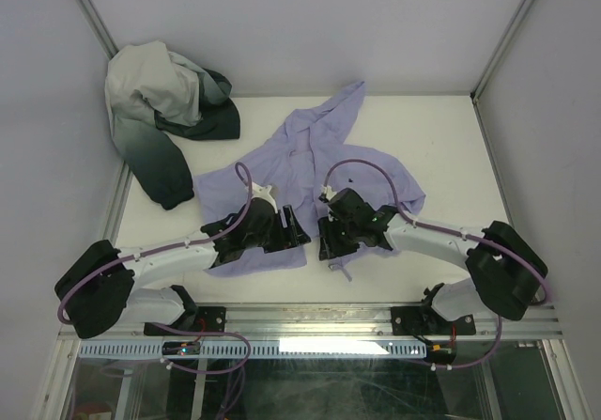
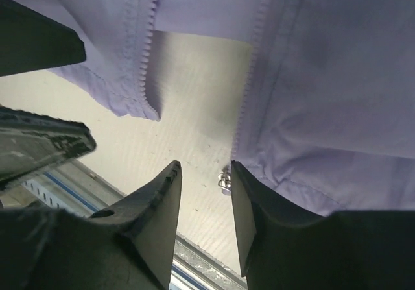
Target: Zip up the jacket
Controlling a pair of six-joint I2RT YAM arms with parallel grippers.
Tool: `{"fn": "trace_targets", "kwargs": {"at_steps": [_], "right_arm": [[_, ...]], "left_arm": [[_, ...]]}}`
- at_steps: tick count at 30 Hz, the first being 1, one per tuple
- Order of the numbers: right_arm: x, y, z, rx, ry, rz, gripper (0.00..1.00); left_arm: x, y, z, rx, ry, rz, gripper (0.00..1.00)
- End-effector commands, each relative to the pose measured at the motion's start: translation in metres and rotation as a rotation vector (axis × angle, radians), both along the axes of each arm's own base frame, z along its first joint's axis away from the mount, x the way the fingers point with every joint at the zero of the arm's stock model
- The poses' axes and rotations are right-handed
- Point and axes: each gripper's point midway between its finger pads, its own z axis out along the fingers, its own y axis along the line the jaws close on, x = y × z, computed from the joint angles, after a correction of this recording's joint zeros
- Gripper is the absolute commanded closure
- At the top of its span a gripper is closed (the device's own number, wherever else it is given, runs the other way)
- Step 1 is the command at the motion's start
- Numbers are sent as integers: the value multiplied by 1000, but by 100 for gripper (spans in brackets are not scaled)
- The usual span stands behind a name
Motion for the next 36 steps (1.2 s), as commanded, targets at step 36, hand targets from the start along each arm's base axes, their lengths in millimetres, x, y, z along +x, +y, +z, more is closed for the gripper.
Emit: {"fn": "trace_targets", "kwargs": {"at_steps": [36], "right_arm": [[49, -55, 22, -83, -394, -348, 53]], "left_arm": [[1, -86, -34, -144, 95, -88, 52]]}}
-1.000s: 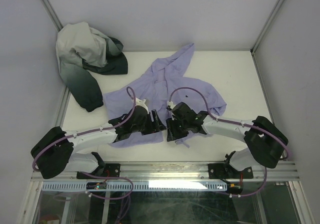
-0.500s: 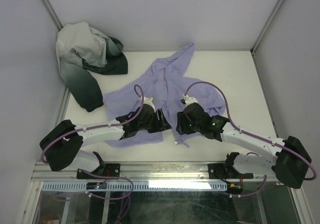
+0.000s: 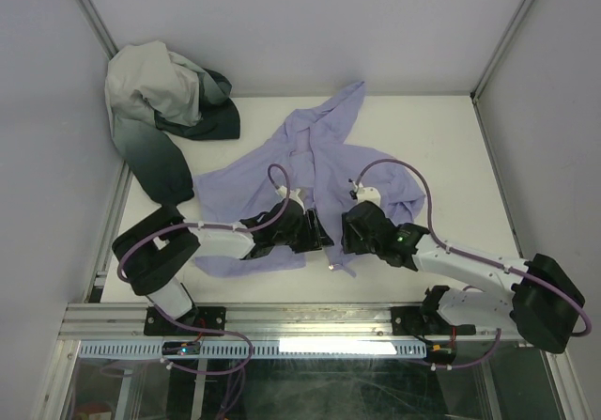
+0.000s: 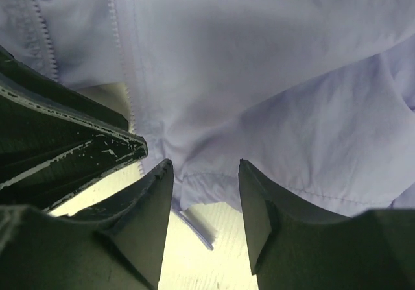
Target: Zip up the jacket
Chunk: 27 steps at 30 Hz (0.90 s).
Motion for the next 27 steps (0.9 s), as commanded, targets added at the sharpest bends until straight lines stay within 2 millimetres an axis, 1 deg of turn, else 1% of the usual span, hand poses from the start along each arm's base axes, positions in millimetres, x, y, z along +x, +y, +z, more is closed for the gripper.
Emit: {"fn": "trace_targets", "kwargs": {"at_steps": [1, 8, 14, 17, 20, 24, 27], "right_arm": [[14, 5, -1, 18, -47, -46, 53], [9, 6, -18, 12, -8, -40, 56], [2, 14, -30, 30, 40, -11, 66], [-1, 18, -33, 43, 58, 2, 67], [-4, 25, -35, 63, 77, 21, 67], [-6, 34, -37, 91, 105, 43, 68], [-7, 36, -39, 94, 115, 42, 68]], "left_arm": [[-6, -18, 2, -100, 29, -14, 53], [-8, -17, -9, -137, 71, 21, 57], [-10, -16, -14, -148, 81, 28, 59], [-9, -10, -15, -148, 67, 53, 59], [-10, -7, -15, -168, 59, 61, 61], [-13, -11, -15, -204, 67, 45, 62], [-12, -11, -8, -238, 54, 53, 64]]}}
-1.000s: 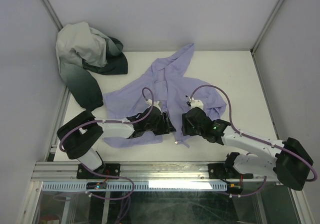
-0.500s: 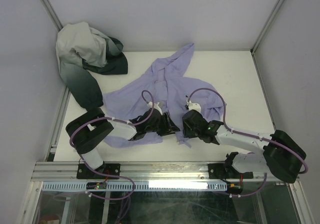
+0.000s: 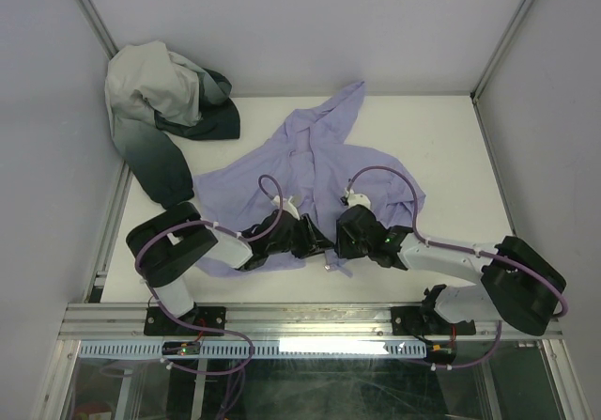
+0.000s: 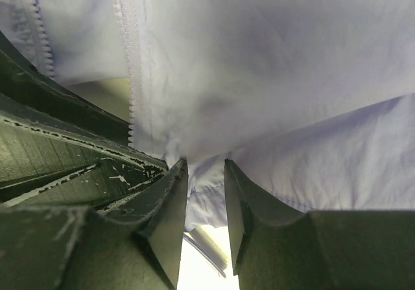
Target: Zip up the jacket
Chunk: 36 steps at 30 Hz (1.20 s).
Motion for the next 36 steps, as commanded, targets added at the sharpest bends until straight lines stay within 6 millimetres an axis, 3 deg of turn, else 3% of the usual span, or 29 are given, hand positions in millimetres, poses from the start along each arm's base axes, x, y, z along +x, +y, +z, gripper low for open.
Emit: {"fn": "trace_targets", "kwargs": {"at_steps": [1, 4, 10, 14, 20, 26, 29, 36], "right_arm": [[0, 14, 2, 56, 22, 4, 68], [0, 16, 4, 65, 22, 5, 68], [2, 26, 22, 133, -8, 41, 67], [3, 32, 47, 214, -61, 96, 60], [7, 34, 97, 335, -166, 185, 53], [15, 31, 122, 381, -254, 259, 46], [14, 33, 126, 394, -286, 316, 43], [1, 47, 134, 468, -353, 469, 36]], "left_arm": [[-7, 4, -3, -15, -7, 3, 65], [-3, 8, -2, 6, -43, 11, 69], [1, 7, 2, 5, -107, 1, 90], [7, 12, 29, -30, -241, -4, 100], [15, 19, 82, -55, -503, -33, 100], [12, 17, 140, -127, -726, -86, 100], [12, 18, 154, -137, -758, -84, 100], [10, 17, 166, -156, -747, -86, 100]]}}
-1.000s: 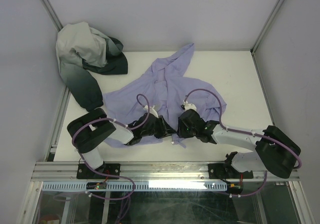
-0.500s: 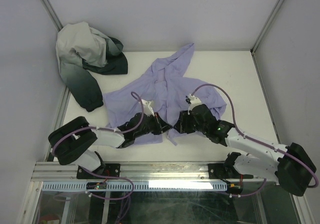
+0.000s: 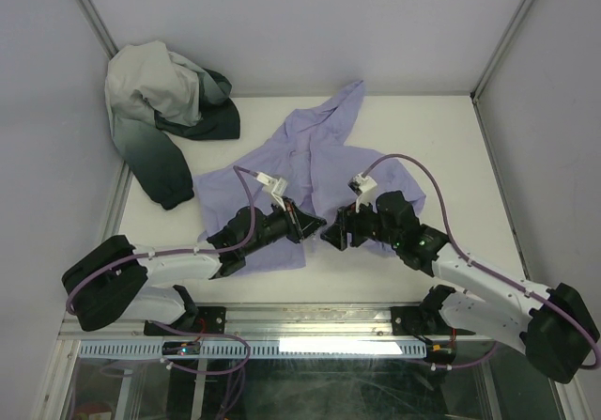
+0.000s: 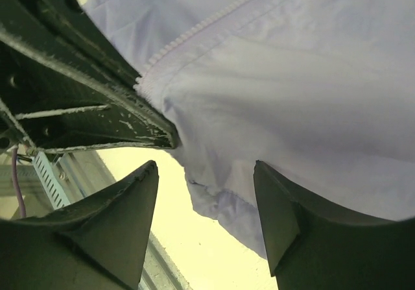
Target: Zip up the jacket
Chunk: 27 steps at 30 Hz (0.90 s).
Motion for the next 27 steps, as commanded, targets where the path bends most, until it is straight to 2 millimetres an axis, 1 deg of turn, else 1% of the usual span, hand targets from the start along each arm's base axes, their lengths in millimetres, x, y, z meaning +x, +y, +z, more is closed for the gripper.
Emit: {"fn": "trace_targets", "kwargs": {"at_steps": [1, 5, 9, 13, 17, 23, 27], "right_arm": [[-7, 18, 27, 102, -133, 148, 36], [-10, 20, 23, 105, -167, 191, 36], [-11, 18, 20, 114, -205, 198, 40], [-12, 16, 24, 137, -269, 208, 43], [-10, 13, 25, 131, -337, 209, 45], [-7, 8, 36, 151, -466, 203, 40], [-10, 10, 41, 161, -510, 241, 37]], "left_arm": [[-4, -6, 39, -70, -77, -33, 100], [-5, -5, 43, -90, -62, -35, 100], [-9, -8, 47, -106, -49, -59, 100], [-15, -13, 49, -120, -22, -97, 100], [-19, -15, 48, -120, 4, -120, 100], [-25, -14, 49, -111, 18, -147, 100], [-31, -11, 54, -112, 15, -176, 100]]}}
